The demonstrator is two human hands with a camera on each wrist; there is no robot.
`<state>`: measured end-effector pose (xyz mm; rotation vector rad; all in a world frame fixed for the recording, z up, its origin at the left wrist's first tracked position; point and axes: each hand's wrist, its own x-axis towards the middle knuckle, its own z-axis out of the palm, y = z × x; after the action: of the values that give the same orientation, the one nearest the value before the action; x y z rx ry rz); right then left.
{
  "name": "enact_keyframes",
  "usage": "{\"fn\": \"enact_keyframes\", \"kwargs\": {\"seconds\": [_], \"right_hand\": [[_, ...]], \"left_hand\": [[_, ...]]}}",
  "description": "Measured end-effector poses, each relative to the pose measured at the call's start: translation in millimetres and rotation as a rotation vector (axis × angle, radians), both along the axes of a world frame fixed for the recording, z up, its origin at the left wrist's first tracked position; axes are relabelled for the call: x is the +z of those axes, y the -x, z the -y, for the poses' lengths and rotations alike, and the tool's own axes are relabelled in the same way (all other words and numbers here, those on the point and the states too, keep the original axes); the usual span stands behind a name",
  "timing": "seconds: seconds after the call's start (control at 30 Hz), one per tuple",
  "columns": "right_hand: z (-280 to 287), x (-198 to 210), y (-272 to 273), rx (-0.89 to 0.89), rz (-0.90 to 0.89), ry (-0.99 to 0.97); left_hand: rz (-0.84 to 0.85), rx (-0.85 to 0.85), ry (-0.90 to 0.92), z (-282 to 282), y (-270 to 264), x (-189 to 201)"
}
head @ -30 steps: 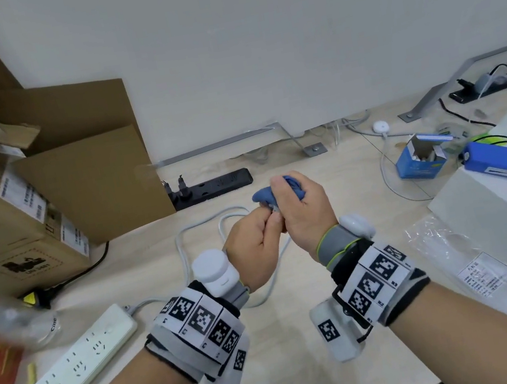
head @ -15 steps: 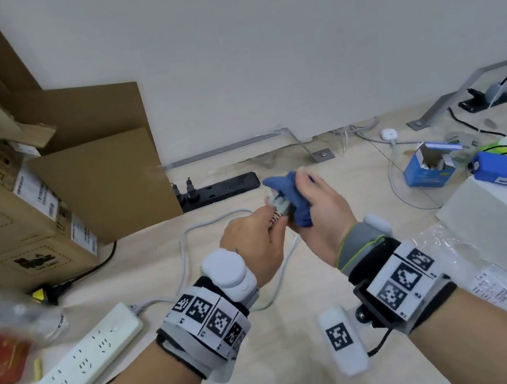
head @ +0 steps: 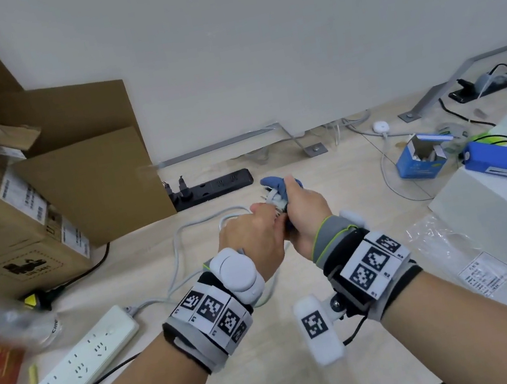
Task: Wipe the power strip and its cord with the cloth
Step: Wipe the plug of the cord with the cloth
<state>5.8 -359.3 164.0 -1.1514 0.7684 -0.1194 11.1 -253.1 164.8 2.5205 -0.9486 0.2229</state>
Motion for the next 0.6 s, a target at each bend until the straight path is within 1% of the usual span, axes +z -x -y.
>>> {"fn": "enact_keyframes", "kwargs": {"seconds": [0.13,0.2,0.23,0.27,0.33,0.37,0.4,0.43,0.47,0.53,0.6], "right_hand": [[10.3,10.6,4.5,0.006,0.114,-0.311],[7.1,12.9,9.2,0.071,0.171,-0.334],[3.8,10.3,9.4,0.1,0.194,-0.242],[0.3,7.3,8.8,0.111,0.206,-0.103],[-5.5,2.1,7.8,0.096,0.21,0.2],[-6.2,0.9,6.5,0.074,0.195,0.307],[-4.6,0.0,4.7,0.043,0.167,0.368],[-2.9,1.7,2.6,0.022,0.13,0.378],[0.1,3.1,0.9,0.026,0.092,0.335],[5.5,7.8,-1.5,0.064,0.036,0.121],[9.0,13.7,0.9,0.029,0.019,-0.13]], "left_hand": [[-0.041,0.019,0.023,-1.3,-2.8,0.1],[-0.082,0.06,0.024,0.2,-7.9,0.7],[-0.096,0.062,0.027,0.6,-10.1,0.8],[-0.101,0.052,0.038,0.9,-11.1,1.8],[-0.056,-0.004,0.073,0.6,-9.1,3.0],[-0.026,-0.034,0.092,0.3,-7.8,1.3],[-0.004,-0.057,0.109,0.1,-7.1,-0.1],[0.006,-0.067,0.122,-1.1,-7.9,-2.9],[-0.003,-0.069,0.125,-3.0,-9.1,-6.1],[-0.041,-0.072,0.173,-8.0,-10.3,-8.8],[-0.139,-0.066,0.315,-11.3,-12.1,-8.9]]}}
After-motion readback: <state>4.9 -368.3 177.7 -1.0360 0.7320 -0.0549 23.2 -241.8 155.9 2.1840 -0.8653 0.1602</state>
